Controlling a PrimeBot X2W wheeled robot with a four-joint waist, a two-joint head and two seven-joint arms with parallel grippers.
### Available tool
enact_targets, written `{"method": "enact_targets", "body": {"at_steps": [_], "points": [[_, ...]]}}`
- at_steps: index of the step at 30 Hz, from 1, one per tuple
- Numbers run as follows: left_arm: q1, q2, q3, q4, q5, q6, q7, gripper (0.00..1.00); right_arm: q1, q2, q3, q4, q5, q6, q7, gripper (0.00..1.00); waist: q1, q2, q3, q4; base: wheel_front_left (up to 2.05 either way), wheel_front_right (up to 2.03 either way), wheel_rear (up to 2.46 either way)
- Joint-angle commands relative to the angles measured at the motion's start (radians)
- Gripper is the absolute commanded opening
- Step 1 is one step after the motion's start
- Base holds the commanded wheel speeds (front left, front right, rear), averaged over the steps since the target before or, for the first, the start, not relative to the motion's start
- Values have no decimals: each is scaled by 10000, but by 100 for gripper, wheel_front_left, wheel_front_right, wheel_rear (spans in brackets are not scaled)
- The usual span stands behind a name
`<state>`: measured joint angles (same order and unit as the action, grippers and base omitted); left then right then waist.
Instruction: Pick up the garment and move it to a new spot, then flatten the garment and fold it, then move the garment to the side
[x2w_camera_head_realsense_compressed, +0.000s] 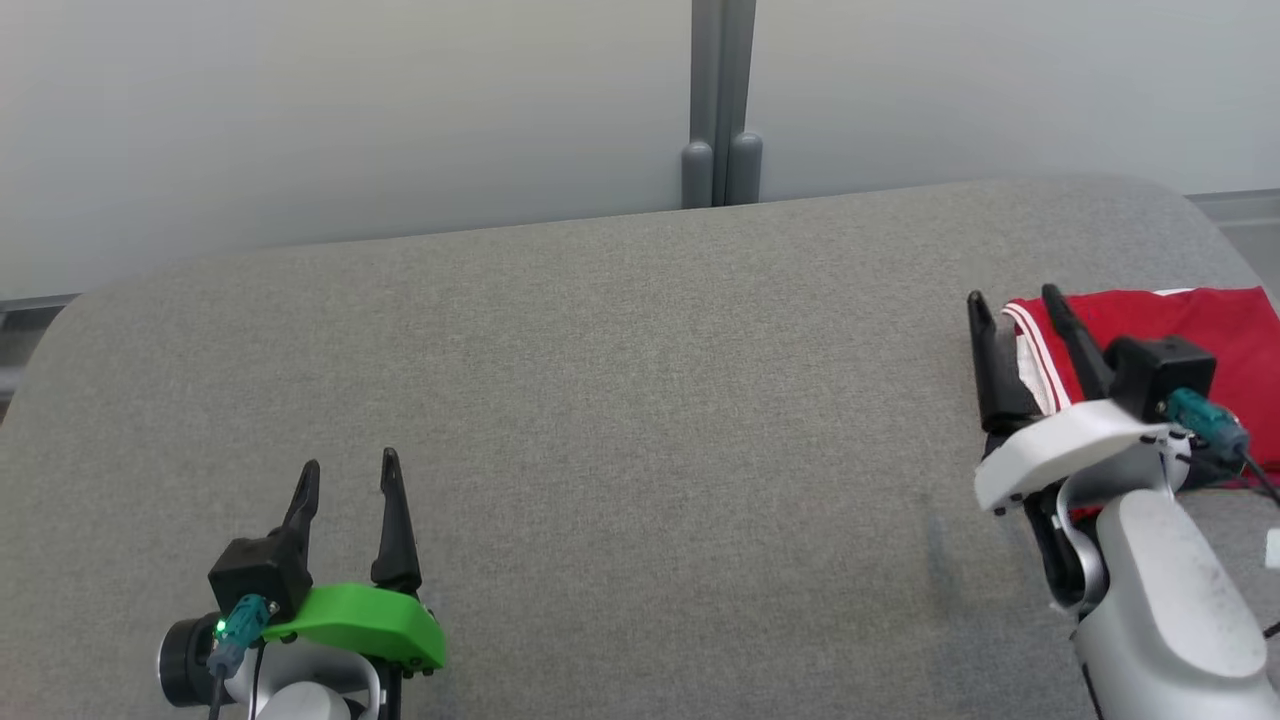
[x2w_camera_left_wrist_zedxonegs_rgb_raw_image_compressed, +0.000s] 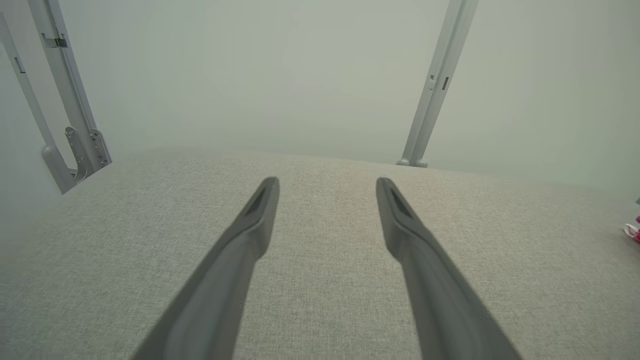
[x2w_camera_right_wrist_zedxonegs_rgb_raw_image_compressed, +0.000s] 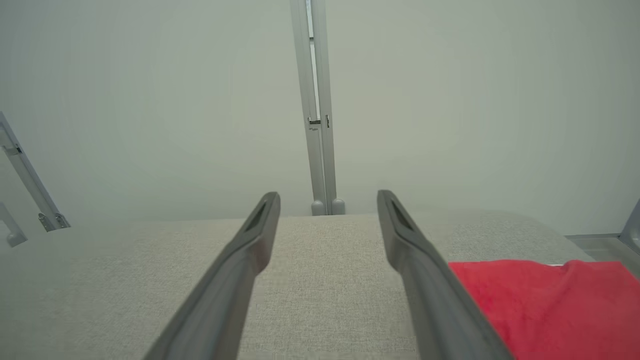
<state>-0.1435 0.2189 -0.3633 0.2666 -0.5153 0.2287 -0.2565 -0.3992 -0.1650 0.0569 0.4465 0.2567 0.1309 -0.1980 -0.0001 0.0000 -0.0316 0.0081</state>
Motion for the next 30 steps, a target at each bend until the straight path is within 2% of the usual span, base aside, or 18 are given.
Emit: {"method": "enact_targets", "body": {"at_steps": [1,7,11,14,22,30], "points": [[171,14,31,6,53,-4,-41,100,438,231,-146,-406,-222,-2,93,100,1,0,-27,100,0,0,0],[574,-11,168,-218,75,-34,-83,100,1971,969,-461,-2212,-921,-3,541,100,1,0,-28,305,0,0,0],[754,-27,198,-401,181,0,-85,100,2833,1115,-661,-3192,-1104,-2,690,100,1,0,-36,454,0,0,0],[813,-66,155,-541,266,8,-81,100,3347,1132,-515,-3656,-713,-2,692,100,1,0,-24,525,0,0,0],[857,-60,7,-633,403,44,-81,100,4143,1124,-538,-3844,-550,-2,371,100,1,0,-13,594,0,0,0],[895,-3,-51,-591,387,89,-42,100,4306,1124,-397,-3774,-437,-2,274,100,1,0,-52,539,0,0,0]]}}
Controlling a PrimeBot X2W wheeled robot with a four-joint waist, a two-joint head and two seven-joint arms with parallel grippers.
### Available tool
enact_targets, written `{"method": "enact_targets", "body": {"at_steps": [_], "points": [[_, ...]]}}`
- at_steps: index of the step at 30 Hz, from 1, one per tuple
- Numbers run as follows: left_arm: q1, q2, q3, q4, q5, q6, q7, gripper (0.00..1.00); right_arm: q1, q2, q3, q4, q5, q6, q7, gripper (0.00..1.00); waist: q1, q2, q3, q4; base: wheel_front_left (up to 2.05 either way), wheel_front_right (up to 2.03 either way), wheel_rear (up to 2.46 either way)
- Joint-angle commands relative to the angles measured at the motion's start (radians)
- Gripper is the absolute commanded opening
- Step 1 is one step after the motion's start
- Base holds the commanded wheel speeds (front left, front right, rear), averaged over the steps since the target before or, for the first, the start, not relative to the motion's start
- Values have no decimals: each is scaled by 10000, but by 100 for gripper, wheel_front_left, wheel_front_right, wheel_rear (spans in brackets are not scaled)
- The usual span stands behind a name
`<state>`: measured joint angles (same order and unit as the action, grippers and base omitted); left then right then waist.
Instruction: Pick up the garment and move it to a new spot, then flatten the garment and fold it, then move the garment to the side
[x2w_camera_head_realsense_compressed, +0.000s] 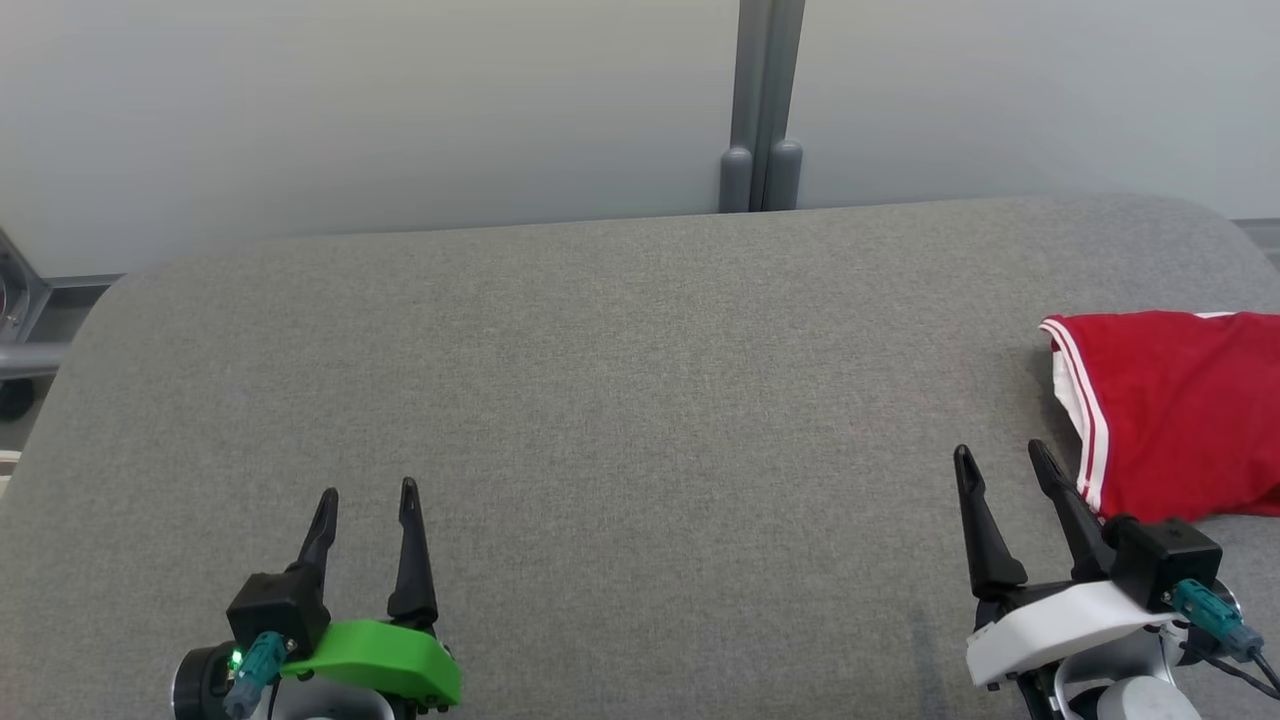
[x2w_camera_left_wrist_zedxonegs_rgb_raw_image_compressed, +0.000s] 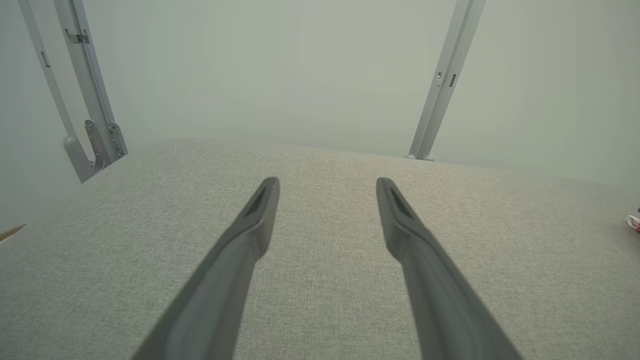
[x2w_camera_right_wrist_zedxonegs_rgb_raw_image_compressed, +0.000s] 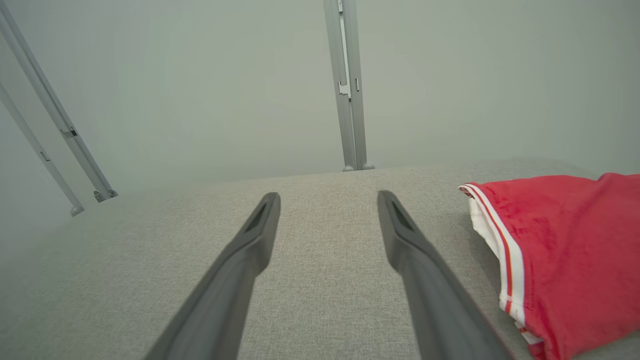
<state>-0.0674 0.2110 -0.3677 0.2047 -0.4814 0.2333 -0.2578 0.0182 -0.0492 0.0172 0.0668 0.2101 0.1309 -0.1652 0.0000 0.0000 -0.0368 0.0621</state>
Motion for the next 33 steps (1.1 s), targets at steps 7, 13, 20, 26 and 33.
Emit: {"method": "enact_targets", "body": {"at_steps": [7,13,20,26,33], "points": [[192,151,-70,18,81,89,60,100,147,-33,-93,113,2,-2,-134,100,0,0,-65,3,0,0,0],[273,197,-126,-65,69,119,77,100,99,-33,-162,180,10,-2,-180,100,0,0,-115,24,0,0,0],[373,241,-201,-176,49,146,135,100,131,-32,-218,224,-61,-2,-208,100,0,0,-163,82,0,0,0],[427,290,-258,-218,7,151,155,100,132,-32,-221,221,-61,-2,-181,100,0,0,-175,104,0,0,0],[411,323,-299,-255,-66,157,166,100,124,-32,-265,232,-106,-3,-137,100,0,0,-161,106,0,0,0]]}}
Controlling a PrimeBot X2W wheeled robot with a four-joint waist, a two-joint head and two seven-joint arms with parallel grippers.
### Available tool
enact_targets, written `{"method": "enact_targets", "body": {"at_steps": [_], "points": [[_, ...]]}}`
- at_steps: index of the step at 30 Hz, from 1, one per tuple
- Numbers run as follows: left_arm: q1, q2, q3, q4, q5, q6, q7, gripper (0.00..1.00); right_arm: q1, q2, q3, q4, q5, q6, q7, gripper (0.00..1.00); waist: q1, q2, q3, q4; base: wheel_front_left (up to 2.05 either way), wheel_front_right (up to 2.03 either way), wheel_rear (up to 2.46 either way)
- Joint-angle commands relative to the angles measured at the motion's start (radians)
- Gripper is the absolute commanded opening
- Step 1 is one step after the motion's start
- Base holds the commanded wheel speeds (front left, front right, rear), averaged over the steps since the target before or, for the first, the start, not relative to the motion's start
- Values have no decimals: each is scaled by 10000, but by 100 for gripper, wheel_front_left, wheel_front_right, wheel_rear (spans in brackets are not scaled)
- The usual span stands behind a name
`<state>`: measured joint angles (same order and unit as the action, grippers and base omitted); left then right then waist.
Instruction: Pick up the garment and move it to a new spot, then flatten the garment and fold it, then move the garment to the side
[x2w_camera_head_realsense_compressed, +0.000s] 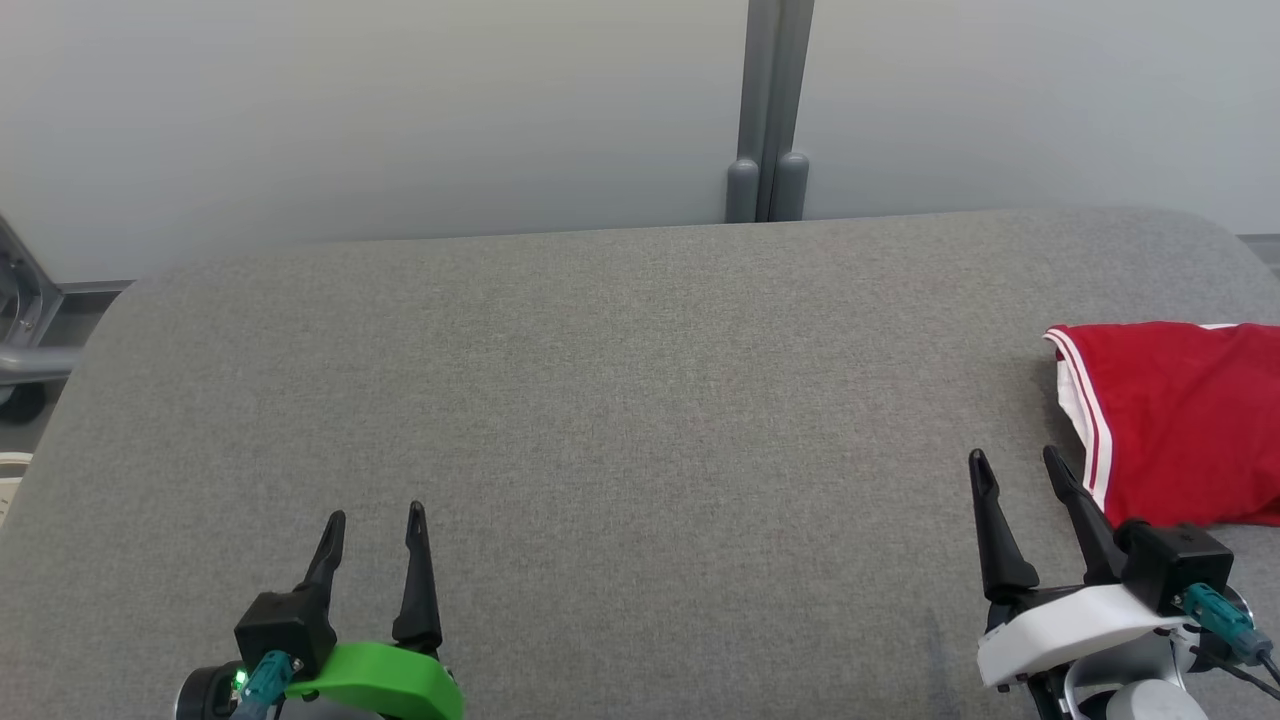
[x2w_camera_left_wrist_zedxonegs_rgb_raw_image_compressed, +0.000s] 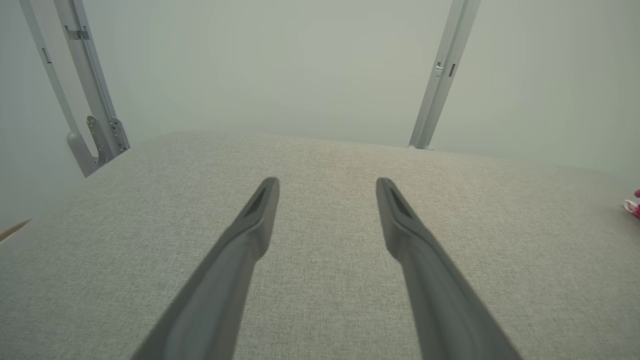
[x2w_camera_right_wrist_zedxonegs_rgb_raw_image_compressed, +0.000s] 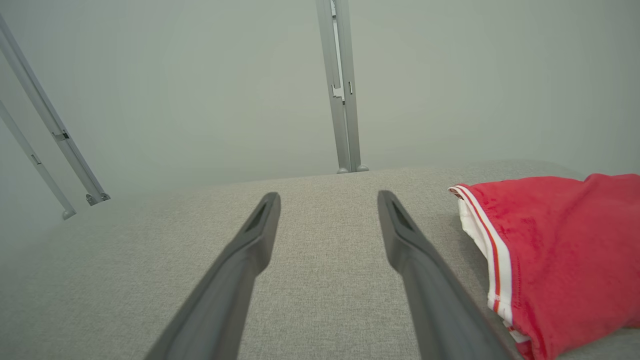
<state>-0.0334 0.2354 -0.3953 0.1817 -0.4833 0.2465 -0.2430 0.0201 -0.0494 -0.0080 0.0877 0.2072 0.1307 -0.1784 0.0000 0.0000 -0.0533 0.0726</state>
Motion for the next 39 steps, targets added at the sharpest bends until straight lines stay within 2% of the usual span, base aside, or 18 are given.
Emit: {"method": "enact_targets", "body": {"at_steps": [1,8,9,13,23,39], "points": [[70,82,-25,-26,-49,21,20,100,99,-30,-13,24,-78,0,6,100,0,0,4,2,0,0,0],[73,62,-24,-39,-184,-8,12,100,55,-30,0,46,-101,0,48,100,0,0,17,16,0,0,0],[6,4,-11,-33,-177,-10,43,0,0,2,1,29,-65,0,50,0,0,0,17,16,0,0,0],[148,-74,-38,242,-274,-33,78,0,72,63,-17,352,52,2,88,0,0,0,22,13,0,0,0],[-39,-337,483,300,-1950,-568,480,0,2,50,-417,389,2159,2,635,0,0,0,69,-53,0,0,0],[-328,-667,1126,484,-4027,-1283,981,0,-80,32,-895,428,4770,2,1292,0,0,0,135,-148,0,0,0]]}}
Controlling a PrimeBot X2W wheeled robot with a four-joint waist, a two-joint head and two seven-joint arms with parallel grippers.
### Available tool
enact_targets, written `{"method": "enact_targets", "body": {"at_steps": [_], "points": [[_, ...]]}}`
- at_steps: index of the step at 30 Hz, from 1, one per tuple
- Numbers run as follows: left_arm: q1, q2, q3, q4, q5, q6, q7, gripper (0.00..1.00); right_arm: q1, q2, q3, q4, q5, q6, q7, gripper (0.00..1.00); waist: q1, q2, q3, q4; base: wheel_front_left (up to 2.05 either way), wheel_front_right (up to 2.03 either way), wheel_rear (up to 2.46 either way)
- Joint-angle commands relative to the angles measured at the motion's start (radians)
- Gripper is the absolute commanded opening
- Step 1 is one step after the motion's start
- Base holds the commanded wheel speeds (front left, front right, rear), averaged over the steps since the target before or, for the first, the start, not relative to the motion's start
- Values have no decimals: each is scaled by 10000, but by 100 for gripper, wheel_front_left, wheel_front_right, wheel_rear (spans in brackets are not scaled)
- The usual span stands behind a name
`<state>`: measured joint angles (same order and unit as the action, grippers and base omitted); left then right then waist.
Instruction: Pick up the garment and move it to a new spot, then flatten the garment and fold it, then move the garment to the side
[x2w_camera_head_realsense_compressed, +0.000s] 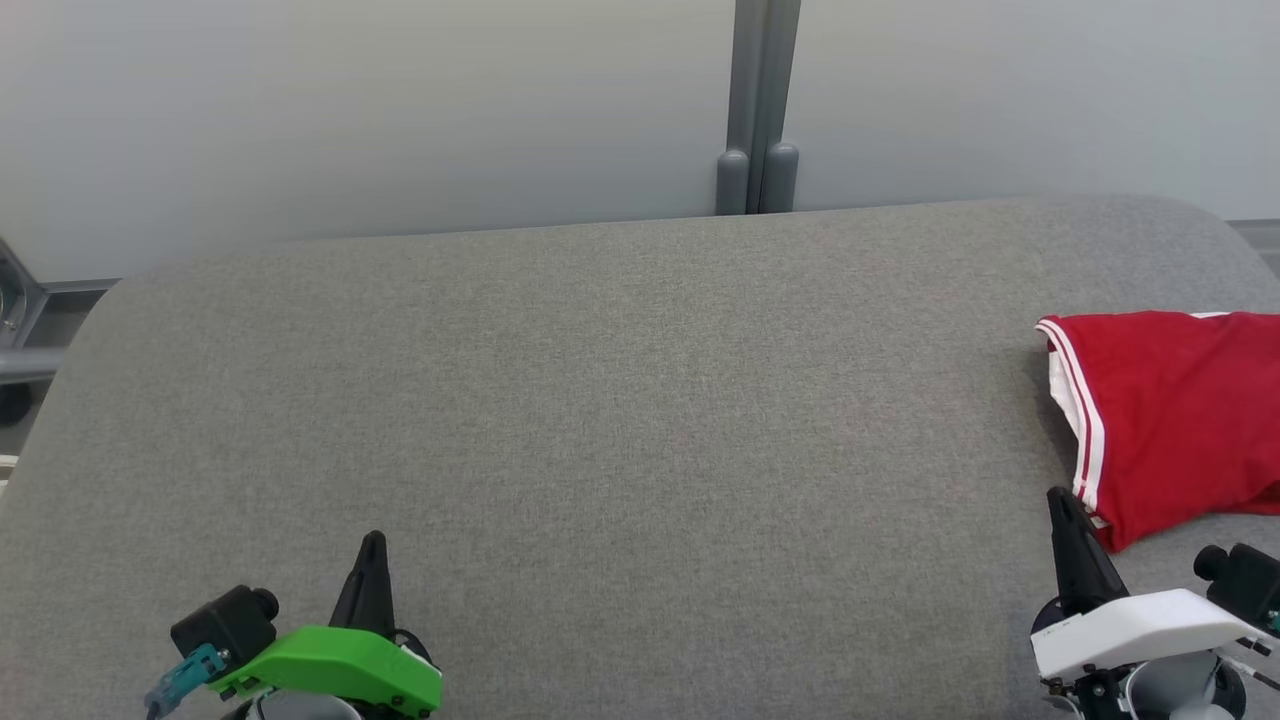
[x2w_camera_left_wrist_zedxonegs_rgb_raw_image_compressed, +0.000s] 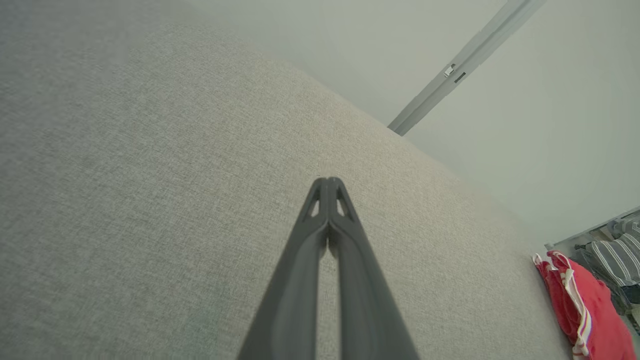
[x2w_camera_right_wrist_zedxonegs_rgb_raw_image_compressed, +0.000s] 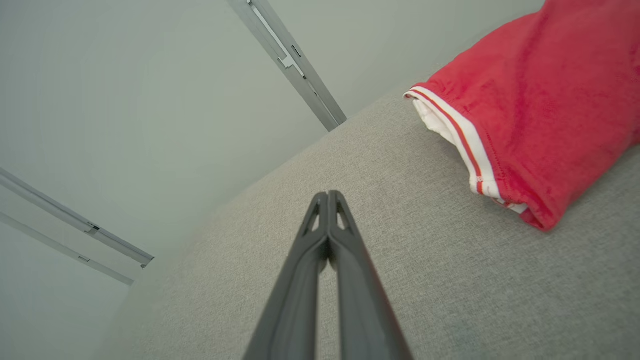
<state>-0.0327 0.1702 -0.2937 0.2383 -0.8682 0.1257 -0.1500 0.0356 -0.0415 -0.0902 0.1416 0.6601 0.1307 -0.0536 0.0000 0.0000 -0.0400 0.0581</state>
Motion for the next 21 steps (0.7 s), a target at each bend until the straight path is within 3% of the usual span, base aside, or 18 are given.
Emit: {"method": "enact_targets", "body": {"at_steps": [1,21], "points": [[-353,-34,146,-73,-297,-116,77,0,-242,-48,-100,-108,388,2,84,0,0,0,7,-9,0,0,0],[-613,-357,772,66,-2321,-806,561,0,-331,-67,-568,-53,2915,2,731,0,0,0,86,-122,0,0,0]]}}
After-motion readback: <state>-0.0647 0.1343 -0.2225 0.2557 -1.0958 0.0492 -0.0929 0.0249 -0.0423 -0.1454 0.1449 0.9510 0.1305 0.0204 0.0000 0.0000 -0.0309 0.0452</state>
